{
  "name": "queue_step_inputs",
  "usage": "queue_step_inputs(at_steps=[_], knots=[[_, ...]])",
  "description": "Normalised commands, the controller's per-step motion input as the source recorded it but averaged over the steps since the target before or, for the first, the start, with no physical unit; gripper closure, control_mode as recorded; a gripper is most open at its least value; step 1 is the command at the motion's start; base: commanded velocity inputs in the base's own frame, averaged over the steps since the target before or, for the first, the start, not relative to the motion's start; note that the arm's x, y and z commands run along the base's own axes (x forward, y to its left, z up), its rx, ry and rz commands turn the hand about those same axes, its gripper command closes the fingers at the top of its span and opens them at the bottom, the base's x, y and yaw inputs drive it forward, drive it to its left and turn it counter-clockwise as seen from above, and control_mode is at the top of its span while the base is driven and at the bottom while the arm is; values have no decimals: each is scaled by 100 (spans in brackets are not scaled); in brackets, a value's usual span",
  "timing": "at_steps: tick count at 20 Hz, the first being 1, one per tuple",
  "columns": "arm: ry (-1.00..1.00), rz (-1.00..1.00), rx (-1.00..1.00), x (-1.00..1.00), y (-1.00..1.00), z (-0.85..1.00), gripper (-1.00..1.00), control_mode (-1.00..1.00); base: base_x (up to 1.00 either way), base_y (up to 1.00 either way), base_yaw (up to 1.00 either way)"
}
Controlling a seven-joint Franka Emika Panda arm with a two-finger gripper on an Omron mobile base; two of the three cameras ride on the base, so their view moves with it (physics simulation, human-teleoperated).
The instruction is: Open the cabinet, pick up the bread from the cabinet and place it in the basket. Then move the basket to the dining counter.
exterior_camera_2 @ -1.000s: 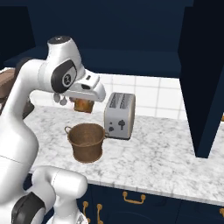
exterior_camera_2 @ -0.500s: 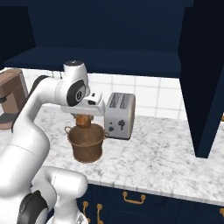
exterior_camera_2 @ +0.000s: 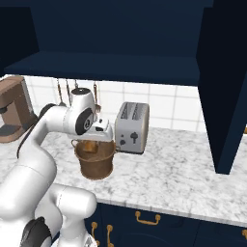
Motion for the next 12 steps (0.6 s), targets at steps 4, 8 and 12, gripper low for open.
queue_step_inputs(at_steps=[4, 8, 12], knots=[[0, 0, 0, 18, 6, -39, 100, -100, 0, 0, 0], [0, 1, 0, 28, 8, -19, 100, -100, 0, 0, 0], [0, 1, 0, 36, 4, -22, 100, -100, 0, 0, 0]])
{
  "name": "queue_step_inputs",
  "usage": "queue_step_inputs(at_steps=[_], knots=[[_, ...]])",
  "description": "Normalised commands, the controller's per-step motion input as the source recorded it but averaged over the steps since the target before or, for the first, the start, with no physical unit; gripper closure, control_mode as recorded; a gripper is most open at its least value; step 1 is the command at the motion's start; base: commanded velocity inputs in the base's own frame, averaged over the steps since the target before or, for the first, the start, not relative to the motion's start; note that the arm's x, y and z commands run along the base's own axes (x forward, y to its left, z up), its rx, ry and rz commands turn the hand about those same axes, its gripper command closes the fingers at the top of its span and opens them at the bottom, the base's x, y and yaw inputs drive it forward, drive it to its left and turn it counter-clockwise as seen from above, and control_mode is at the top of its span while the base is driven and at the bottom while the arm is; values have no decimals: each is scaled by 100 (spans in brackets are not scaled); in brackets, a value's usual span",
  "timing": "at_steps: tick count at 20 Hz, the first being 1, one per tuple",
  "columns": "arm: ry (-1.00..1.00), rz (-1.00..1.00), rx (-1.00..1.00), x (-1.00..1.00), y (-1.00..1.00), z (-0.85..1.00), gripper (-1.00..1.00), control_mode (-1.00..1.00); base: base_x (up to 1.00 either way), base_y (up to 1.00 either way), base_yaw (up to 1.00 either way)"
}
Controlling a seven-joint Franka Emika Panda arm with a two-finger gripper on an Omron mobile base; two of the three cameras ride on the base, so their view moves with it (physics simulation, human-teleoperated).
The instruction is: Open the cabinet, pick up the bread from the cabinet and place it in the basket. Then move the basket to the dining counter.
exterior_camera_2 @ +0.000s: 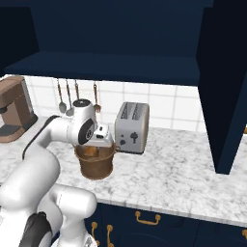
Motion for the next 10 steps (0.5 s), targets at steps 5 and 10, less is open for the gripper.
queue_step_inputs(at_steps=[5, 10], knots=[[0, 1, 0, 45, 3, -26, 100, -100, 0, 0, 0], [0, 1, 0, 29, 2, -30, 100, -100, 0, 0, 0]])
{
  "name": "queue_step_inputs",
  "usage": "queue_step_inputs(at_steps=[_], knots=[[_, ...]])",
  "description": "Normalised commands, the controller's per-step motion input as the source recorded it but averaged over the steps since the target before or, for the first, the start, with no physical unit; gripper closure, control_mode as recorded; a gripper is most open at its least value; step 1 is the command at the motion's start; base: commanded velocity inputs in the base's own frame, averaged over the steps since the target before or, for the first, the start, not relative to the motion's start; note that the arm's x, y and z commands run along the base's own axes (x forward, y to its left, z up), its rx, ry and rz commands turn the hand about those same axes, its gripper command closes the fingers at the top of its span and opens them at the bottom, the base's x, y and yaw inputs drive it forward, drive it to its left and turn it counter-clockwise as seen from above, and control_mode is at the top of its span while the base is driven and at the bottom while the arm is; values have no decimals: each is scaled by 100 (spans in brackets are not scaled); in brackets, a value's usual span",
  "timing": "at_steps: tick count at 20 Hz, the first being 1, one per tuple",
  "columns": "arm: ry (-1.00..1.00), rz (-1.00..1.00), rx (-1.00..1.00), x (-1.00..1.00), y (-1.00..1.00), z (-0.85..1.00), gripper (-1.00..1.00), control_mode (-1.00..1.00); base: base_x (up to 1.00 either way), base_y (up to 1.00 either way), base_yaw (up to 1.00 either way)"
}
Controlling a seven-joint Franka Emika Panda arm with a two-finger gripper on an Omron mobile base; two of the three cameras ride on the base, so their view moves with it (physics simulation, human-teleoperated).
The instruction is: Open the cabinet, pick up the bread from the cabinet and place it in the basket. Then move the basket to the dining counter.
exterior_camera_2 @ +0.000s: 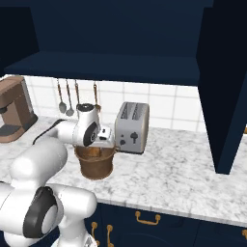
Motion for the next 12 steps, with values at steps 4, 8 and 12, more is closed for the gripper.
queue_step_inputs(at_steps=[4, 8, 12], knots=[[0, 0, 0, 16, 0, -37, 100, -100, 0, 0, 0], [0, 1, 0, 23, 0, -35, 100, -100, 0, 0, 0], [0, 1, 0, 28, 0, -32, 100, -100, 0, 0, 0]])
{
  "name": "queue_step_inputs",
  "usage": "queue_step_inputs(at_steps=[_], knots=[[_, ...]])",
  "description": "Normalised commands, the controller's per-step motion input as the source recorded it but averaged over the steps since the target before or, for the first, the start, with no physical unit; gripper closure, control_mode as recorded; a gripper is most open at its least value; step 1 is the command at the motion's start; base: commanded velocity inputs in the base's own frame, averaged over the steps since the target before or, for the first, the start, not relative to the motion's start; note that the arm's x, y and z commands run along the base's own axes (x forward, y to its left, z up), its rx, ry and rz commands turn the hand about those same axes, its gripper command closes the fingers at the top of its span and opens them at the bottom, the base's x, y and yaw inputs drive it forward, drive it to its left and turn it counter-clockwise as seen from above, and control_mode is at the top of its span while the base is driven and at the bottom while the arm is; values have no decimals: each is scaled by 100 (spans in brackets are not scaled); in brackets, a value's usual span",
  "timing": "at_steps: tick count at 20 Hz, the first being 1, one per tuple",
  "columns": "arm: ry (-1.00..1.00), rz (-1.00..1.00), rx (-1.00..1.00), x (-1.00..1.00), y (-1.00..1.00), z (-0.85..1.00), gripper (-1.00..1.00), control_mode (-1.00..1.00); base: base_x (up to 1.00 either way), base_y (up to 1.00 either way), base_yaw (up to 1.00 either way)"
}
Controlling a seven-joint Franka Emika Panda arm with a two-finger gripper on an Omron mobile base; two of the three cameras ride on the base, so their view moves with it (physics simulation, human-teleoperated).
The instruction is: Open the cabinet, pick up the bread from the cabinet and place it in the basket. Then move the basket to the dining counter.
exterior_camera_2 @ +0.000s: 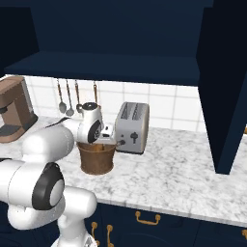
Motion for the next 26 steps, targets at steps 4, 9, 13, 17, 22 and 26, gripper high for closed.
queue_step_inputs(at_steps=[4, 9, 13, 17, 22, 26], knots=[[0, 0, 0, 6, 0, -13, 100, -100, 0, 0, 0], [0, 0, 0, -2, 1, -1, -100, -100, 0, 0, 0], [0, 0, 0, 0, 0, 0, -100, -100, 0, 0, 0], [0, 0, 0, 0, 0, 2, -100, -100, 0, 0, 0], [-1, -1, 0, -25, 0, 13, -100, -100, 0, 0, 0], [0, -12, 0, -53, 0, 41, -100, -100, 0, 0, 0]])
